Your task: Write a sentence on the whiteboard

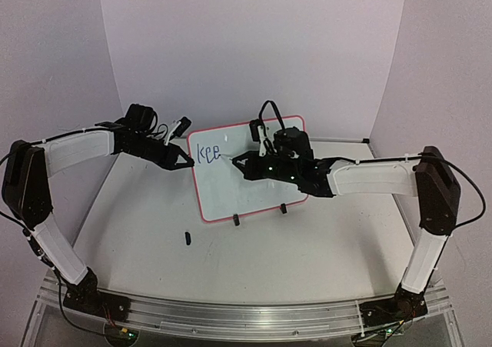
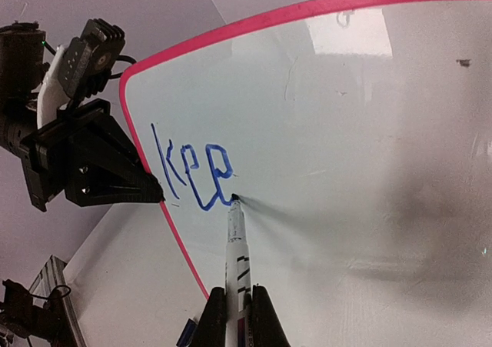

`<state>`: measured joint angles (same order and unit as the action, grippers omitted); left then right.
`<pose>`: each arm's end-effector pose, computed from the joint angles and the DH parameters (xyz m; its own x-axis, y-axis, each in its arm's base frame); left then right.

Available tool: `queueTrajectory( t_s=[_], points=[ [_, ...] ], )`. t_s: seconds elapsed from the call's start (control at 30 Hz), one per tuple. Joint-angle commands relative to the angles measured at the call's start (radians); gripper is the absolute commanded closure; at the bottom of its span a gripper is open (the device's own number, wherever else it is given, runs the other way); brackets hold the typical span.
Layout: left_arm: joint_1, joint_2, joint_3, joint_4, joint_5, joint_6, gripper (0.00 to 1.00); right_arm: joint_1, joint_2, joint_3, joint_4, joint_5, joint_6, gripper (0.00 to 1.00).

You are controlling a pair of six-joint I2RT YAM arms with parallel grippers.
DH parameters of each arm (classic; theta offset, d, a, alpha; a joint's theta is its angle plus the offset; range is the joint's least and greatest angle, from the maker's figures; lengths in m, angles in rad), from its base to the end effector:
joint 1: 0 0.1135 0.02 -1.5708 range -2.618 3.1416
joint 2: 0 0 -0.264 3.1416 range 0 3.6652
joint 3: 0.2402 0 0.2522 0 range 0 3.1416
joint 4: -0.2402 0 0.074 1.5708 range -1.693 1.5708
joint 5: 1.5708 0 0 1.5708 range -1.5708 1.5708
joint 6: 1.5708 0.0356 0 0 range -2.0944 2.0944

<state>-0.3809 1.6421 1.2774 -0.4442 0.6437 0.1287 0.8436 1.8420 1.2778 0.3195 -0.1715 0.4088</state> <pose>0.3261 -0.1536 0.2714 -0.5786 0.3423 -0.7403 0.7625 0.5491 -0.3420 0.2851 0.3295 0.2611 -0.4841 0.0451 -0.8738 -0.7124 0.5595 0.4236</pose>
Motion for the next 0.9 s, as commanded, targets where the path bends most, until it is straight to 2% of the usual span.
queueTrajectory(
  t_s=[0.0,0.23,0.87],
  points=[
    [-0.038,0.024,0.011,-0.052,-0.058,0.047,1.00,-0.007,-0.068,0.006,0.014,0.035,-0.022,1.00],
    [-0.038,0.026,0.012,-0.053,-0.058,0.048,1.00,-0.006,-0.097,-0.002,0.029,0.021,-0.026,1.00],
    [-0.039,0.028,0.013,-0.057,-0.065,0.050,1.00,-0.019,-0.002,0.047,0.006,0.054,-0.023,1.00]
  ],
)
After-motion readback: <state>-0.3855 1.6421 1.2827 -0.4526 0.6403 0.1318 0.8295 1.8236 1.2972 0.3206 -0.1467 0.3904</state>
